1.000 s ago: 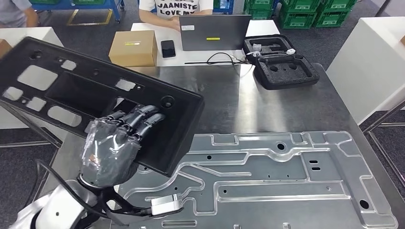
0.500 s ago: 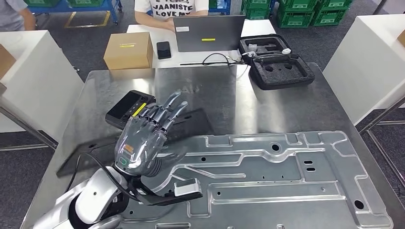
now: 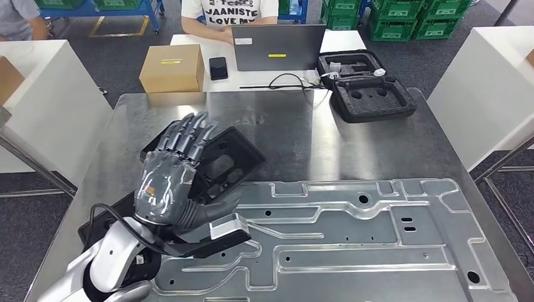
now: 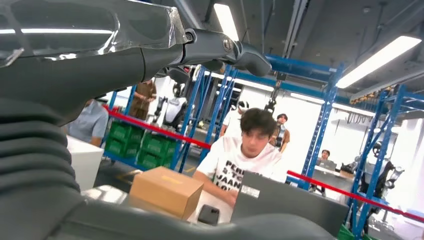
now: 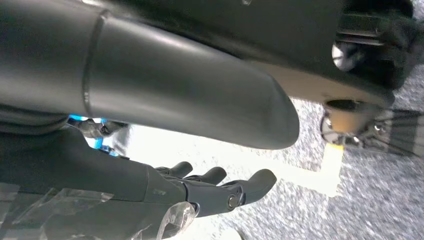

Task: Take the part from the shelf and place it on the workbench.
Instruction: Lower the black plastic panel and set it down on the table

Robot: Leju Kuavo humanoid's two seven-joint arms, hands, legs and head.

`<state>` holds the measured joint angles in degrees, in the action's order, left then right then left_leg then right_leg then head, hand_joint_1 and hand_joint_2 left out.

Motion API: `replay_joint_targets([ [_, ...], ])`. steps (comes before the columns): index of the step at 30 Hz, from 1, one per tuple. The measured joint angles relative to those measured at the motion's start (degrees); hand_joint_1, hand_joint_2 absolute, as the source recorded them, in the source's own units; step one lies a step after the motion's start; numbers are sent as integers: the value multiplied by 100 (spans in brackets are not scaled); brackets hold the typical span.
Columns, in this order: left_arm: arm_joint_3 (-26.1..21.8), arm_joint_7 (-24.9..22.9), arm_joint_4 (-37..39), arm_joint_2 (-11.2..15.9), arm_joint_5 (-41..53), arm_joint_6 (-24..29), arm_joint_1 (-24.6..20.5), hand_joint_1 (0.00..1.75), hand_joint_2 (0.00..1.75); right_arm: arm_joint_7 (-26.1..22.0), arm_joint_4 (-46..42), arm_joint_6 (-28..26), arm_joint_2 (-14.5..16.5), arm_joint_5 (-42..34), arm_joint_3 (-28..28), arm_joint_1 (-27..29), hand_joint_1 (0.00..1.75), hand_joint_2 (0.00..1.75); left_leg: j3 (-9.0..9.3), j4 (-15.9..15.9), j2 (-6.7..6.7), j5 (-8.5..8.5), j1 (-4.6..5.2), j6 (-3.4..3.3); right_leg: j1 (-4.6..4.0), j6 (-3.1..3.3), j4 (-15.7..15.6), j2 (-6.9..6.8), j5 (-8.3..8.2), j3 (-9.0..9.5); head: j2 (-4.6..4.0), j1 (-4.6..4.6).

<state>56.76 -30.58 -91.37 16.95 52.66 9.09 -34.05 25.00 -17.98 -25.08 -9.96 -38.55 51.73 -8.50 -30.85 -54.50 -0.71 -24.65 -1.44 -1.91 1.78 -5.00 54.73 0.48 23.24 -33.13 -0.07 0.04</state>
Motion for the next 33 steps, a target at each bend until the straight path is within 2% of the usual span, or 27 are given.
replay_joint_targets([
  [3, -142, -109, -224, 181, 76, 81, 54, 0, 0, 0, 10, -13, -9, -43, -2, 25, 0, 0, -2, 14, -7, 8, 5, 75, -32, 148, 26, 13, 7, -30, 0, -4],
  [5, -260, -211, -433, 340, 153, 104, 99, 0, 0, 0, 16, -21, -19, -74, -7, 44, 0, 0, -65, -156, 9, -138, -21, 110, -41, 245, 22, -1, -7, -37, 0, -8],
  [6, -324, -250, -542, 418, 176, 111, 118, 0, 0, 0, 19, -23, -27, -88, -9, 59, 0, 0, -165, -406, 19, -306, -23, 122, -43, 288, 16, -11, -17, -41, 0, -10],
  [8, -433, -310, -733, 562, 192, 112, 172, 0, 0, 0, 23, -34, -39, -119, -14, 97, 0, 0, -512, -1235, 33, -750, -7, 127, -65, 345, 15, -23, -35, -64, 0, -14],
  [9, -476, -344, -820, 634, 193, 103, 211, 0, 0, 0, 24, -41, -43, -138, -16, 119, 0, 0, -670, -1612, 33, -908, 5, 122, -79, 363, 16, -22, -46, -81, 0, -14],
  [10, -520, -376, -908, 705, 198, 91, 252, 0, 0, 0, 25, -49, -45, -159, -20, 139, 0, 0, -749, -1824, 33, -979, 19, 111, -93, 382, 17, -21, -59, -99, 0, -15],
  [11, -563, -408, -997, 775, 206, 76, 286, 0, 0, 0, 26, -54, -49, -184, -22, 157, 0, 0, -712, -1800, 33, -944, 31, 90, -103, 396, 18, -20, -74, -115, 0, -16],
  [12, -604, -435, -1072, 834, 214, 62, 311, 0, 0, 1, 26, -56, -52, -199, -25, 170, 0, 0, -559, -1548, 33, -822, 45, 62, -114, 404, 18, -20, -88, -124, 0, -17],
  [14, -698, -492, -1244, 967, 225, 46, 349, 0, 0, 1, 28, -58, -56, -228, -26, 191, 0, 0, -43, -644, 33, -492, 84, -38, -133, 395, 18, -20, -123, -132, 0, -18],
  [16, -814, -554, -1433, 1104, 215, 50, 405, 0, 0, 0, 32, -59, -58, -258, -30, 210, 0, 0, 271, -44, 32, -284, 133, -101, -144, 355, 19, -16, -159, -136, 0, -19],
  [19, -993, -611, -1683, 1282, 174, 92, 544, 0, 0, 0, 49, -62, -84, -290, -35, 244, 0, 0, 259, 40, 29, -176, 159, -124, -126, 249, -16, -18, -221, -141, 0, -30],
  [20, -1048, -618, -1759, 1326, 157, 115, 592, 0, 0, 0, 55, -65, -93, -303, -36, 251, 0, 0, 236, 58, 29, -122, 145, -149, -123, 215, 22, -17, -167, -172, 0, -23],
  [21, -1105, -627, -1831, 1364, 147, 140, 635, 0, 0, 0, 59, -69, -102, -317, -37, 255, 0, 0, 205, 78, 34, -68, 125, -180, -120, 189, 146, -17, -33, -231, 0, -17],
  [22, -1164, -637, -1905, 1399, 138, 167, 686, 0, 0, 0, 63, -74, -110, -332, -39, 260, 0, 0, 169, 95, 39, -16, 105, -205, -116, 167, 380, -17, 179, -324, 0, -8],
  [24, -1293, -651, -2045, 1474, 129, 227, 804, 0, 0, 0, 66, -80, -110, -355, -44, 266, 0, 0, 72, 92, 48, 55, 107, -233, -96, 123, 1221, -21, 730, -593, 0, 5],
  [25, -1351, -652, -2106, 1505, 132, 269, 862, 0, 0, 0, 68, -80, -110, -363, -45, 269, 0, 0, 26, 89, 50, 87, 109, -230, -93, 103, 1589, -21, 909, -680, 0, 7],
  [26, -1405, -652, -2161, 1533, 139, 315, 915, 0, 0, 0, 69, -80, -110, -371, -46, 270, 0, 0, -18, 84, 50, 117, 111, -227, -89, 89, 1812, -22, 998, -696, 0, 6],
  [27, -1456, -650, -2213, 1557, 151, 362, 963, 0, 0, 0, 71, -80, -112, -378, -48, 271, 0, 0, -52, 80, 49, 143, 109, -219, -89, 84, 1745, -22, 948, -572, 0, 6],
  [28, -1512, -646, -2267, 1582, 163, 411, 1005, 0, 0, 0, 73, -80, -117, -383, -51, 270, 0, 0, -78, 72, 48, 165, 106, -205, -88, 88, 1390, -23, 804, -302, 0, 6],
  [30, -1629, -632, -2380, 1633, 190, 494, 1069, 0, 0, 0, 75, -82, -133, -390, -61, 265, 0, 0, -117, 46, 44, 198, 106, -167, -95, 119, 403, -26, 529, 358, 0, 8],
  [31, -1684, -625, -2433, 1657, 205, 527, 1091, 0, 0, 0, 76, -83, -140, -393, -66, 262, 0, 0, -128, 38, 45, 216, 109, -138, -110, 150, 53, -23, 437, 573, 0, 7],
  [32, -1733, -618, -2478, 1682, 224, 553, 1112, 0, 0, 0, 77, -84, -144, -394, -69, 258, 0, 0, -137, 31, 46, 236, 114, -107, -126, 179, -104, -18, 413, 656, 0, 6],
  [33, -1781, -615, -2523, 1706, 243, 576, 1138, 0, 0, -5, 78, -85, -146, -396, -71, 254, 0, 0, -149, 31, 48, 262, 115, -68, -145, 210, -124, -13, 403, 648, 0, 5],
])
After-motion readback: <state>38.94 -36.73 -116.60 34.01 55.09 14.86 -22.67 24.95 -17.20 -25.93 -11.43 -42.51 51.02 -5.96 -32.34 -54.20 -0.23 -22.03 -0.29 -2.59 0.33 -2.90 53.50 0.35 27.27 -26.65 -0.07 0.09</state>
